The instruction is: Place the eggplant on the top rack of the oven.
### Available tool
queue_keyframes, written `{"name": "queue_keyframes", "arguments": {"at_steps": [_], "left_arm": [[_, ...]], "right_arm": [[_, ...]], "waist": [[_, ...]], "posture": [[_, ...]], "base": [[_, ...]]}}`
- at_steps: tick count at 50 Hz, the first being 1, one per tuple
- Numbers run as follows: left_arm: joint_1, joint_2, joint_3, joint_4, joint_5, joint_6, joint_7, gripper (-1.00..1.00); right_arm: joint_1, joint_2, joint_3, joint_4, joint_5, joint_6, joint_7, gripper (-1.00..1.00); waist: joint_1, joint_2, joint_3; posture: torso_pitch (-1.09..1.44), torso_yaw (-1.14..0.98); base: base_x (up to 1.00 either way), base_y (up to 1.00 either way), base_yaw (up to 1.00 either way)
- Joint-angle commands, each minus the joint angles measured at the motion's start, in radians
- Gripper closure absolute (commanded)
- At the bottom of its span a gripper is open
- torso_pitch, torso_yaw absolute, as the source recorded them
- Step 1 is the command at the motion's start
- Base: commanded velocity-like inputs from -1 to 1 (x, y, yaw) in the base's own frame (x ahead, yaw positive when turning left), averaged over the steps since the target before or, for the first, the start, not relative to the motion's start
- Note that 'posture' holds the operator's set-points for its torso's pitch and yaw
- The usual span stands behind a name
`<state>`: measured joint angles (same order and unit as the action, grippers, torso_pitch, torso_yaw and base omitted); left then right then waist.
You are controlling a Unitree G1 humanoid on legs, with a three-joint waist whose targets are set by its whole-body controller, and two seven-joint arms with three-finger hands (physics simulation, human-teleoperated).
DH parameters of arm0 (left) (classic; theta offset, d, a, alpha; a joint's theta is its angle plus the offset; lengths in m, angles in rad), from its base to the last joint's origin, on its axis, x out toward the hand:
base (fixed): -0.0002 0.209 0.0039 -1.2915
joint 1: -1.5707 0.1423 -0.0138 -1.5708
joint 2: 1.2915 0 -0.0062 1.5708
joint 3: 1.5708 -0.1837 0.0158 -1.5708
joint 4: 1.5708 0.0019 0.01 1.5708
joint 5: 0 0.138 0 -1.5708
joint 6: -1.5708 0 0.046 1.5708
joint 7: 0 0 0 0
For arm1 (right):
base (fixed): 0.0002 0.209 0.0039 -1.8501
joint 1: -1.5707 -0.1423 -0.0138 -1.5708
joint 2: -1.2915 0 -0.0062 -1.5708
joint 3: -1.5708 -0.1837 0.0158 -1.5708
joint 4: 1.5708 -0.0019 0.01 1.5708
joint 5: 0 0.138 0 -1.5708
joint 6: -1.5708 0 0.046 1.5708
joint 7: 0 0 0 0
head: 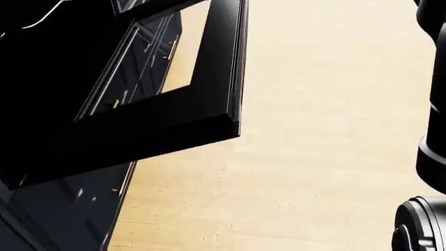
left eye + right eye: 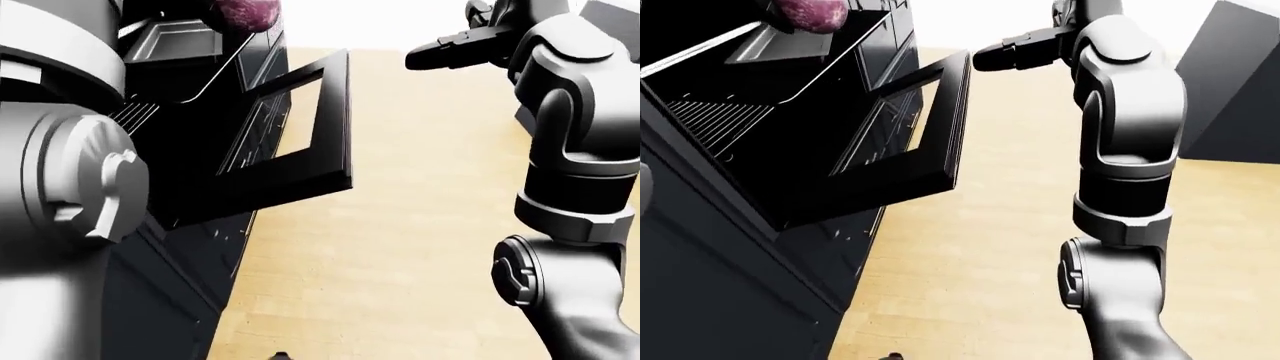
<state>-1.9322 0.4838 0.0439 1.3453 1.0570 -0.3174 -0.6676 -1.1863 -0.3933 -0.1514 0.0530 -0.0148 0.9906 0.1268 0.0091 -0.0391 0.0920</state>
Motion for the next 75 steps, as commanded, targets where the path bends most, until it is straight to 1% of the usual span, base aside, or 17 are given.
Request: {"name": "queue_keyframes", "arguments": {"at_steps": [1, 5, 10, 21, 26, 28, 34, 38, 39, 49, 54, 56, 60, 61, 64, 69, 75], "left_arm": [[-0.028, 0.014, 0.005, -0.021, -0.006, 0.004, 0.013, 1.00], [-0.035, 0.014, 0.006, -0.020, -0.006, 0.007, 0.013, 1.00], [-0.037, 0.012, 0.006, -0.019, -0.006, 0.008, 0.018, 1.00], [-0.026, 0.014, 0.007, -0.021, -0.008, 0.004, 0.022, 1.00], [-0.032, 0.019, 0.007, -0.021, -0.008, 0.005, 0.019, 1.00], [-0.034, 0.020, 0.008, -0.021, -0.009, 0.006, 0.019, 1.00], [-0.059, 0.021, 0.012, -0.019, -0.015, 0.016, 0.021, 1.00], [-0.071, 0.025, 0.012, -0.017, -0.014, 0.020, 0.021, 1.00], [-0.075, 0.026, 0.013, -0.017, -0.014, 0.021, 0.020, 1.00], [-0.079, 0.052, 0.012, -0.014, 0.001, 0.026, 0.012, 1.00], [-0.084, 0.060, 0.014, -0.014, 0.007, 0.032, 0.009, 1.00], [-0.087, 0.060, 0.015, -0.014, 0.008, 0.033, 0.007, 1.00], [-0.089, 0.060, 0.016, -0.014, 0.011, 0.034, 0.005, 1.00], [-0.089, 0.060, 0.015, -0.014, 0.013, 0.033, 0.006, 1.00], [-0.089, 0.056, 0.016, -0.014, 0.013, 0.034, 0.007, 1.00], [-0.089, 0.049, 0.016, -0.013, 0.015, 0.034, 0.009, 1.00], [-0.097, 0.048, 0.013, -0.011, 0.023, 0.038, 0.002, 1.00]], "right_arm": [[-0.037, -0.004, 0.003, -0.015, 0.004, -0.024, 0.000, -1.00], [-0.039, -0.013, 0.004, -0.015, 0.002, -0.020, 0.006, -1.00], [-0.042, -0.013, 0.004, -0.012, 0.000, -0.020, 0.008, -1.00], [-0.019, -0.002, 0.009, -0.033, -0.006, -0.012, 0.002, -1.00], [-0.028, 0.008, 0.008, -0.024, -0.004, -0.018, -0.002, -1.00], [-0.032, 0.009, 0.013, -0.011, -0.006, -0.025, -0.003, -1.00], [-0.031, 0.019, 0.014, -0.009, -0.008, -0.032, -0.005, -1.00], [-0.028, 0.020, 0.014, -0.011, -0.008, -0.032, -0.003, -1.00], [-0.028, 0.020, 0.013, -0.009, -0.008, -0.033, -0.003, -1.00], [-0.013, 0.019, 0.010, -0.020, -0.008, -0.024, 0.000, -1.00], [-0.001, 0.022, 0.006, -0.036, -0.004, -0.018, -0.003, -1.00], [0.001, 0.025, 0.006, -0.037, -0.003, -0.021, -0.006, -1.00], [-0.008, 0.025, 0.008, -0.022, 0.001, -0.029, -0.005, -1.00], [0.000, 0.026, 0.007, -0.026, 0.001, -0.030, -0.006, -1.00], [0.006, 0.013, -0.002, -0.051, 0.006, -0.010, -0.002, -1.00], [0.029, 0.006, -0.012, -0.076, 0.012, -0.003, -0.005, -1.00], [0.043, 0.006, -0.015, -0.079, 0.025, -0.012, -0.012, -1.00]], "waist": [[0.006, -0.006, -0.027], [-0.008, 0.091, -0.063], [-0.017, 0.102, -0.061], [0.002, -0.006, -0.037], [0.013, 0.001, -0.080], [0.017, -0.039, -0.072], [0.009, -0.015, -0.031], [-0.005, 0.064, -0.048], [-0.012, 0.026, -0.040], [0.003, 0.020, -0.081], [0.018, -0.024, -0.082], [0.023, -0.013, -0.078], [0.034, 0.111, -0.067], [0.014, 0.070, -0.045], [0.006, 0.077, -0.056], [0.006, -0.057, -0.044], [0.010, -0.011, -0.040]], "posture": [[0.00, 0.00], [0.00, 0.00], [0.00, 0.00], [0.00, 0.00], [0.00, 0.00], [0.00, 0.00], [0.00, 0.00], [0.00, 0.00], [0.00, 0.00], [0.00, 0.00], [0.00, 0.00], [0.00, 0.00], [0.00, 0.00], [0.00, 0.00], [0.00, 0.00], [0.00, 0.00], [0.00, 0.00]], "base": [[0.00, 0.00, 0.00], [0.22, 0.06, 0.00], [0.28, 0.09, 0.00], [0.26, 0.17, 0.00], [0.00, 0.03, 0.00], [0.00, 0.41, 0.00], [0.00, 0.10, 0.00], [0.00, 0.00, 0.00], [0.00, 0.00, 0.00], [0.00, 0.04, 0.00], [0.00, 0.54, 0.00], [0.00, 0.49, 0.00], [0.00, 0.06, 0.00], [0.00, 0.00, 0.00], [0.00, 0.08, 0.00], [0.00, 0.27, 0.00], [0.00, 0.00, 0.00]]}}
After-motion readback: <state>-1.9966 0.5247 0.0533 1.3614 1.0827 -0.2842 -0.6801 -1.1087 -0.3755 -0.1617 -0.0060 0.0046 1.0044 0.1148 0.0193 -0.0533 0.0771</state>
